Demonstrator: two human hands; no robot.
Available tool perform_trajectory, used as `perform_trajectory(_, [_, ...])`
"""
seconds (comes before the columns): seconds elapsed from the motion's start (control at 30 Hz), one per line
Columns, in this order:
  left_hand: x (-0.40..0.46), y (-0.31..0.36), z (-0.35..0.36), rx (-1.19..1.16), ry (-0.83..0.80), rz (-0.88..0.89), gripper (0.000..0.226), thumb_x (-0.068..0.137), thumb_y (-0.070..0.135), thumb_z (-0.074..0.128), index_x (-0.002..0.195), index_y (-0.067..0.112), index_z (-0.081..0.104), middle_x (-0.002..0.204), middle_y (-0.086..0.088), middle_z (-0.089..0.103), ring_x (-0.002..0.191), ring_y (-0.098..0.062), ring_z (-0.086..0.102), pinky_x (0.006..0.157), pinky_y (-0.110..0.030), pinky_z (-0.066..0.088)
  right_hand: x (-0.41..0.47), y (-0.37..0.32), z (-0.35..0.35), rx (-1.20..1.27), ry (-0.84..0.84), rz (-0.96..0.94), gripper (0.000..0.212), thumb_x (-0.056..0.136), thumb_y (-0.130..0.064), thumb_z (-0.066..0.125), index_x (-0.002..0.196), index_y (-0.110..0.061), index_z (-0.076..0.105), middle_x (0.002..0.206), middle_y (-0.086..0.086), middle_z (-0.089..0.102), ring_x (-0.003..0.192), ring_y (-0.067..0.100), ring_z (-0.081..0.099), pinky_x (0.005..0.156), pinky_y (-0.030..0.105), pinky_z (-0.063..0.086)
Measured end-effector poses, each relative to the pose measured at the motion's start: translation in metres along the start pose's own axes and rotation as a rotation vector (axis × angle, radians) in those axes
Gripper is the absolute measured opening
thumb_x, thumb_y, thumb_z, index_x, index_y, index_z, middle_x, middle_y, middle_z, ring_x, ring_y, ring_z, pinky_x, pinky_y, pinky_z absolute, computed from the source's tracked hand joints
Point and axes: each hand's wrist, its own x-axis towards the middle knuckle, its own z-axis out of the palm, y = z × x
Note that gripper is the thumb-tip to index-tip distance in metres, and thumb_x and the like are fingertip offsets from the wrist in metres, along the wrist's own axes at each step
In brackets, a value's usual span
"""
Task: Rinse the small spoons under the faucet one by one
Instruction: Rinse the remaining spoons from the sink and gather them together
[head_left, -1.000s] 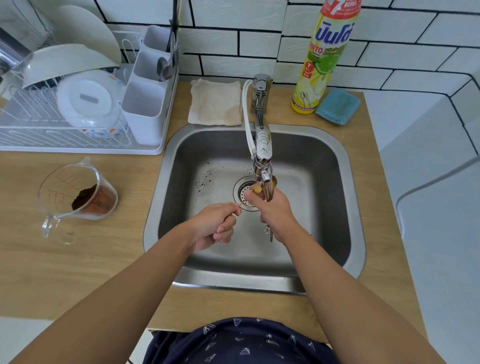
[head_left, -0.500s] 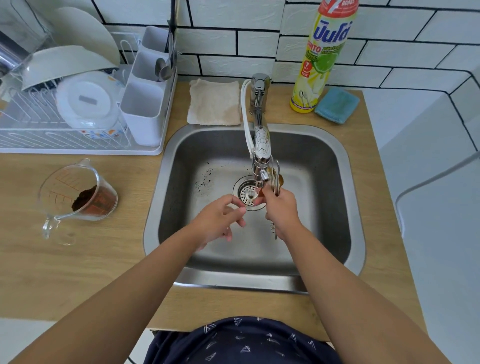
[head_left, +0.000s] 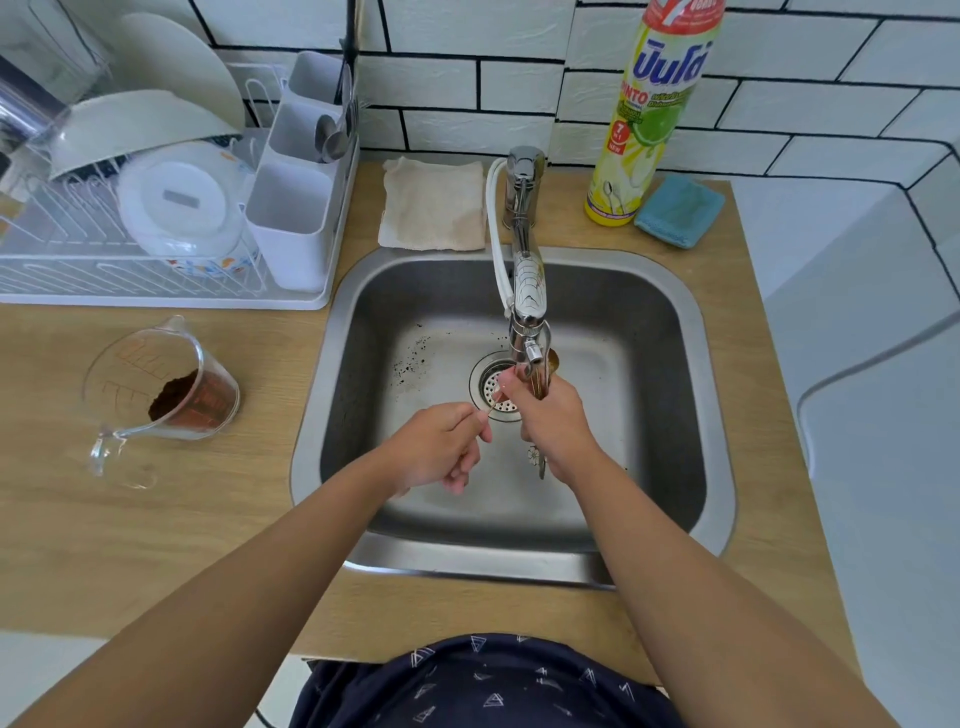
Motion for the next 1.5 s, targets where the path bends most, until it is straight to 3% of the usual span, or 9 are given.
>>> perform_trajectory(0.17, [-0.001,0.005,0.000,-0.053,-0.093,-0.033,0.031,0.110,0.024,0.031,0.103,0.003,0.052,0.055,-0.005,0.058,0.050,-0.024,0.066,0.050,-0.027,0.050,-0.003,0.005,0.003,0.037,-0.052,0.016,0.022,0.098,-0.042,0.066,0.097,-0.020,0.071,0.057,-0.020,0.062,0.046,0.007,0.035,0.042,0.020,0.034])
perform_trajectory(0.37, [-0.002,0.000,-0.004,-0.019,-0.095,-0.023,0.034,0.111,0.028,0.030,0.106,0.003,0.053,0.057,-0.007,0.061,0.049,-0.023,0.064,0.052,-0.029,0.052,-0.006,0.001,-0.002,-0.126,-0.117,-0.052,0.036,0.074,-0.045,0.086,0.104,-0.036,0.068,0.089,-0.015,0.070,0.068,-0.003,0.060,0.057,0.017,0.044])
perform_trajectory(0.6, [0.004,-0.011,0.001,0.298,0.027,0.139,0.026,0.107,0.027,0.040,0.091,0.011,0.053,0.054,-0.002,0.066,0.035,-0.020,0.051,0.052,-0.025,0.049,0.005,-0.006,0.001,-0.072,-0.064,0.019,0.007,0.090,-0.030,0.074,0.097,-0.028,0.072,0.073,-0.010,0.069,0.047,-0.001,0.045,0.045,0.019,0.038])
perform_trajectory(0.77, [0.006,-0.018,0.002,0.458,0.114,0.213,0.025,0.106,0.031,0.042,0.084,0.023,0.050,0.053,0.000,0.067,0.031,-0.019,0.053,0.048,-0.018,0.045,0.004,-0.007,0.000,-0.106,-0.072,-0.049,0.012,0.084,-0.035,0.079,0.094,-0.030,0.074,0.074,-0.020,0.071,0.051,-0.004,0.053,0.050,0.013,0.041])
perform_trajectory(0.97, [0.006,-0.022,0.001,0.486,0.104,0.231,0.024,0.106,0.030,0.041,0.085,0.022,0.050,0.054,0.000,0.067,0.031,-0.021,0.053,0.045,-0.016,0.040,0.007,-0.006,-0.006,0.000,-0.099,0.029,0.021,0.100,-0.039,0.060,0.102,-0.022,0.074,0.084,-0.013,0.079,0.043,0.004,0.034,0.042,0.020,0.033])
perform_trajectory(1.07, [0.004,-0.022,0.001,0.454,0.115,0.223,0.024,0.106,0.027,0.040,0.089,0.016,0.052,0.053,-0.001,0.066,0.031,-0.022,0.052,0.045,-0.018,0.041,0.000,-0.007,-0.007,-0.114,-0.148,-0.029,0.020,0.080,-0.045,0.079,0.096,-0.034,0.074,0.075,-0.020,0.069,0.050,-0.001,0.050,0.047,0.015,0.040])
perform_trajectory(1.17, [0.002,-0.016,0.004,0.365,0.098,0.204,0.025,0.106,0.026,0.040,0.091,0.015,0.056,0.047,-0.001,0.060,0.032,-0.021,0.047,0.045,-0.020,0.042,0.002,-0.012,-0.006,-0.080,-0.104,-0.012,0.015,0.091,-0.042,0.070,0.095,-0.029,0.075,0.089,-0.010,0.079,0.048,0.004,0.042,0.047,0.020,0.037])
perform_trajectory(1.37, [-0.001,-0.001,-0.005,-0.541,-0.130,-0.074,0.023,0.107,0.026,0.044,0.097,0.011,0.057,0.049,0.002,0.034,0.039,-0.014,0.032,0.044,-0.023,0.033,-0.001,-0.006,-0.011,0.196,-0.160,0.073,0.013,0.101,-0.026,0.064,0.103,-0.015,0.070,0.088,0.002,0.074,0.046,0.006,0.027,0.044,0.021,0.029])
perform_trajectory(1.5, [-0.002,-0.003,-0.006,-0.215,-0.183,-0.099,0.029,0.107,0.034,0.043,0.105,0.011,0.061,0.065,-0.002,0.055,0.051,-0.016,0.049,0.053,-0.025,0.040,-0.003,-0.003,-0.007,0.115,0.013,0.100,0.019,0.099,-0.031,0.068,0.087,-0.016,0.069,0.060,-0.010,0.060,0.044,0.005,0.034,0.042,0.021,0.032])
